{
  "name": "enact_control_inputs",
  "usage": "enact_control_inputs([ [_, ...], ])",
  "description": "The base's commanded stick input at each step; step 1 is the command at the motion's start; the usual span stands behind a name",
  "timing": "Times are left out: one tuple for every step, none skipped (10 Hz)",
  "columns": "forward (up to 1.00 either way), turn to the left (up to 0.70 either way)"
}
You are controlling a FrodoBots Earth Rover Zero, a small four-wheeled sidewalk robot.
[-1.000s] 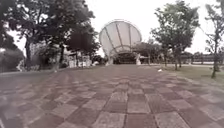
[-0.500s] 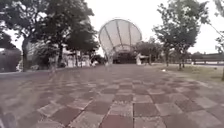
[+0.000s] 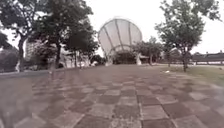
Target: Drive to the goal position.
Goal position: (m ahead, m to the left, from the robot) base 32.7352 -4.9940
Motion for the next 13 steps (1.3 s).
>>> enact_control_inputs([
  [1.0,0.0],
  [1.0,0.0],
  [1.0,0.0],
  [1.0,0.0],
  [1.0,0.0],
  [1.0,0.0],
  [1.0,0.0],
  [1.0,0.0],
  [1.0,0.0],
  [1.0,0.0],
  [1.0,0.0],
  [1.0,0.0],
  [1.0,0.0],
])
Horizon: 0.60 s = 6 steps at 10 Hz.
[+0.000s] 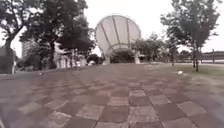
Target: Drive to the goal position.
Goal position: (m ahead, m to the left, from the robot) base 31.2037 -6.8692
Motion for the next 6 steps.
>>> enact_control_inputs([
  [1.0,0.0],
  [1.0,0.0],
  [1.0,0.0],
  [1.0,0.0],
  [1.0,0.0],
  [1.0,0.0],
])
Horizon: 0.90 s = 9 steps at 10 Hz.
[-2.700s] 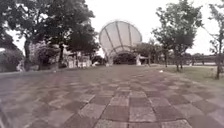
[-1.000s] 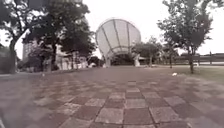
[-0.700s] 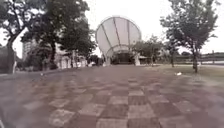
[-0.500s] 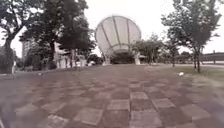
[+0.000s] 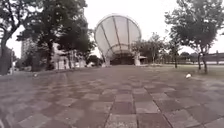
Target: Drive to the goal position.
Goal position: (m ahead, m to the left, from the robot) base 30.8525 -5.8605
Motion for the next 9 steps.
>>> enact_control_inputs([
  [1.0,0.0],
  [1.0,0.0],
  [1.0,0.0],
  [1.0,0.0],
  [1.0,0.0],
  [1.0,0.0],
  [1.0,0.0],
  [1.0,0.0],
  [1.0,0.0],
])
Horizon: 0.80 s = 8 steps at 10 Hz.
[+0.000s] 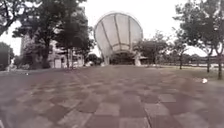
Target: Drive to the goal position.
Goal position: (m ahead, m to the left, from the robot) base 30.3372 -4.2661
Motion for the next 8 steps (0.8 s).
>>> enact_control_inputs([
  [1.0,0.0],
  [1.0,0.0],
  [1.0,0.0],
  [1.0,0.0],
  [1.0,0.0],
  [1.0,0.0],
  [1.0,0.0],
  [1.0,0.0],
])
